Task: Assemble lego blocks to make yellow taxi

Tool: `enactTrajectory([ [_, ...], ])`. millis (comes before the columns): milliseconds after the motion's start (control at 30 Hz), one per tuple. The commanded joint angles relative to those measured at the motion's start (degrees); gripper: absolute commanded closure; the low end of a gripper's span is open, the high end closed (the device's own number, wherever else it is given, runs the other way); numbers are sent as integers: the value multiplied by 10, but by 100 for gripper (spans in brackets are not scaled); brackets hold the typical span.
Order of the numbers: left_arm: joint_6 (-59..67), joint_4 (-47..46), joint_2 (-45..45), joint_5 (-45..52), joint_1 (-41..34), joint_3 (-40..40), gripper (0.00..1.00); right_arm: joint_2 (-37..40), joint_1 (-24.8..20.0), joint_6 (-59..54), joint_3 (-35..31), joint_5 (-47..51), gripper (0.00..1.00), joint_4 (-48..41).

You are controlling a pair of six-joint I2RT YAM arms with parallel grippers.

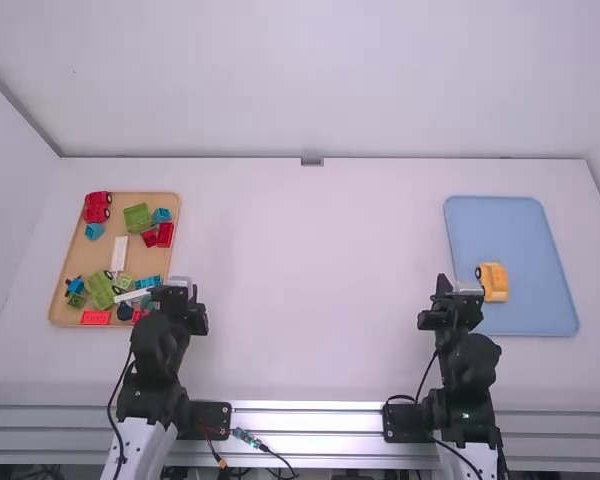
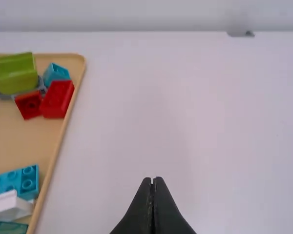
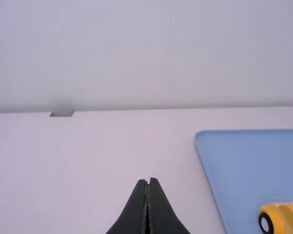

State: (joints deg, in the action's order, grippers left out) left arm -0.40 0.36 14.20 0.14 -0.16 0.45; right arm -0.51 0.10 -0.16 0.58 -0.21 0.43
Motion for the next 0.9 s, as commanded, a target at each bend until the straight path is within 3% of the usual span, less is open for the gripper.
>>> enactTrajectory([
  [0,4,-4,-21,-1,2,-4,100,5,-1,2,-6,2,100,-4],
  [600,4,-4,-137,-1,2,-4,100,5,-1,2,-6,2,100,-4],
  [867,4,-4,-142,-1,2,-4,100,5,-1,2,-6,2,100,-4],
])
